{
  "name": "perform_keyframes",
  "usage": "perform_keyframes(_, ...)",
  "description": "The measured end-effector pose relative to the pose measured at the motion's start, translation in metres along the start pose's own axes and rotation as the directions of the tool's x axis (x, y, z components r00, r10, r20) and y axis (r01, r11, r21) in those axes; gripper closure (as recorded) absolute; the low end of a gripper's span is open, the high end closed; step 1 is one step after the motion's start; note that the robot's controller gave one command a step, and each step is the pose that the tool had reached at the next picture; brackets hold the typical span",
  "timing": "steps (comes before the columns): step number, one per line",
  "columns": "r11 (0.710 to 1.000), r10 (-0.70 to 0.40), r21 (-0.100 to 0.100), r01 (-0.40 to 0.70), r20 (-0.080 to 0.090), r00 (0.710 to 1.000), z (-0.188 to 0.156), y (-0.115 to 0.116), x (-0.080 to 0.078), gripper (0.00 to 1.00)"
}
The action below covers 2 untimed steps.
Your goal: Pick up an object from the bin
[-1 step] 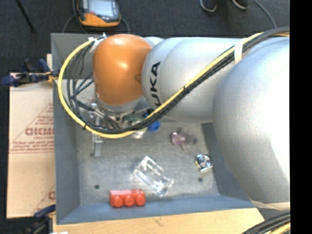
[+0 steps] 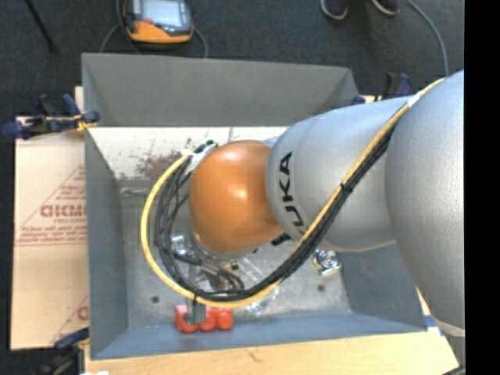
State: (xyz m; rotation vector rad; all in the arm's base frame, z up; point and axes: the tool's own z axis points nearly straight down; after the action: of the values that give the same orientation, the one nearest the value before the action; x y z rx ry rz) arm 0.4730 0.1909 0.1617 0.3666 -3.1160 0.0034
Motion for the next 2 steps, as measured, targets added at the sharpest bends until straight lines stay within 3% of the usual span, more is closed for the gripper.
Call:
perform_keyframes(1,0.977,-0.212,0.002,0.212,0.002,0.977,0.069,-0.107,-0.004,0.0)
perform_keyframes(2,0.994,-0.112,-0.001,0.112,0.012,0.994,0.091,-0.076,0.001,0.0)
